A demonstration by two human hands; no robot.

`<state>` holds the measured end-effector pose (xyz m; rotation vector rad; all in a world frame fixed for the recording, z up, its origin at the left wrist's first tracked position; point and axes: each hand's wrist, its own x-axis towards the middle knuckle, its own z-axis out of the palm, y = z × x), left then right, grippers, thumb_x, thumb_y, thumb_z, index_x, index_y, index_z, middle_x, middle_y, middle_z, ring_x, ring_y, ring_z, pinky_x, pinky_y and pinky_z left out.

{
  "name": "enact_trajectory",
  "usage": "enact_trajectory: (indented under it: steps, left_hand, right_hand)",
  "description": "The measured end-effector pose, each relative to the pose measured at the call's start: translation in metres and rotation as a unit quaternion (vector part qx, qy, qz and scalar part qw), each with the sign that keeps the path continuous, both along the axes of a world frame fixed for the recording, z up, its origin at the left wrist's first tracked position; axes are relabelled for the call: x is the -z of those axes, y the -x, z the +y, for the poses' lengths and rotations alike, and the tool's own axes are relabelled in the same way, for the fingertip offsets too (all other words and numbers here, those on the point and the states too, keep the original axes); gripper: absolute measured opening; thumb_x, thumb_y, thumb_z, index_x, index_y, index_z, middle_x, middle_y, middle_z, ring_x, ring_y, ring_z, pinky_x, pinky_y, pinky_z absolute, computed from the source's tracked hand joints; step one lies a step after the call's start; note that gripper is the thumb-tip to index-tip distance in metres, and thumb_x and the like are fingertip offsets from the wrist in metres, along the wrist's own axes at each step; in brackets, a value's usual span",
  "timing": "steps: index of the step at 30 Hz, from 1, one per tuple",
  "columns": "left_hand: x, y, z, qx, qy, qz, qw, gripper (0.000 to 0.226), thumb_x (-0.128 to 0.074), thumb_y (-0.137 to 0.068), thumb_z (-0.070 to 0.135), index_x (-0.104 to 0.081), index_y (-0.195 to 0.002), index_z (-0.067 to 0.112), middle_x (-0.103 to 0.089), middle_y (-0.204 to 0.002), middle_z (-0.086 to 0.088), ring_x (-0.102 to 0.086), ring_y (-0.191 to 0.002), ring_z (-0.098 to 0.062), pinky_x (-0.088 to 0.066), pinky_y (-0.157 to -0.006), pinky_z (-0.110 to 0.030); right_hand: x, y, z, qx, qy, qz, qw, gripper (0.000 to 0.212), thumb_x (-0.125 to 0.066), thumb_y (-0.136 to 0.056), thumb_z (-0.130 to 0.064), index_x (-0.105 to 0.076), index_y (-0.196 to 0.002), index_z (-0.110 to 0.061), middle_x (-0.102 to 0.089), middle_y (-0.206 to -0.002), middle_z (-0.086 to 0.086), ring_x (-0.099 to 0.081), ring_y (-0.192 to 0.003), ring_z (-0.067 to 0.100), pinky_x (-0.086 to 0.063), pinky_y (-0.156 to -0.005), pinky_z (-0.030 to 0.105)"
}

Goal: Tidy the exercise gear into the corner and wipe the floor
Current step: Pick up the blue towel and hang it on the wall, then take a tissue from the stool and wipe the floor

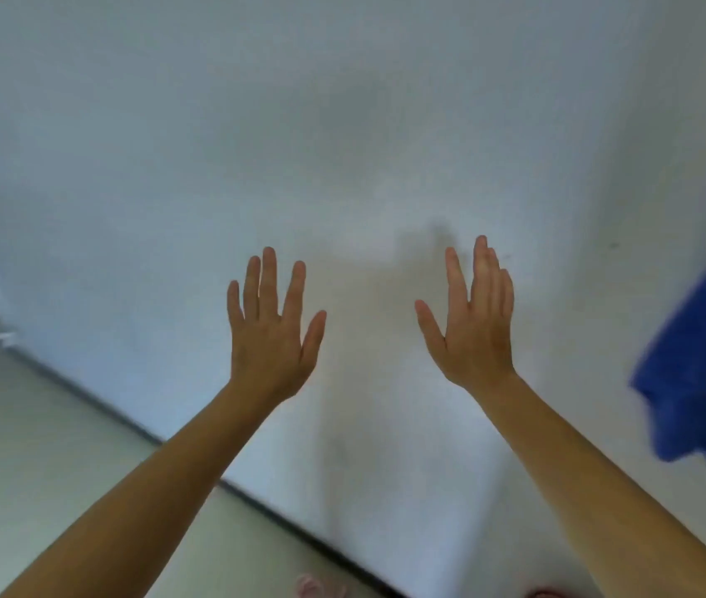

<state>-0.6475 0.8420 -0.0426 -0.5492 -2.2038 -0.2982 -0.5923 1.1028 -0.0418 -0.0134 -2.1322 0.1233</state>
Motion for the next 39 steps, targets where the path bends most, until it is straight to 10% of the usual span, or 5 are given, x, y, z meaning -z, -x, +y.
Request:
enact_trajectory:
  steps: [21,39]
  left_hand:
    - [0.007,-0.205,-0.691,-0.486,0.014,0.007,0.874,0.067,-0.033,-0.101,0.048,-0.028,-0.153,0.006,-0.015,-0.161,-0.025,-0.013,-0.149,-0.041,-0.018,-0.115,-0.063]
    - [0.038,0.068,-1.004,-0.516,0.029,-0.061,0.854,0.067,-0.032,-0.102,0.049,-0.027,-0.153,0.008,-0.015,-0.162,-0.022,-0.014,-0.149,-0.039,-0.024,-0.113,-0.063]
  right_hand:
    - [0.028,0.062,-0.754,-0.445,-0.02,-0.05,0.894,0.071,-0.04,-0.102,-0.053,-0.024,-0.159,-0.012,-0.009,-0.165,0.025,-0.016,-0.152,0.041,-0.018,-0.121,0.057]
    - [0.066,0.347,-1.089,-0.493,-0.025,-0.113,0.862,0.073,-0.036,-0.102,-0.055,-0.018,-0.16,-0.016,-0.006,-0.167,0.021,-0.014,-0.153,0.039,-0.018,-0.121,0.059]
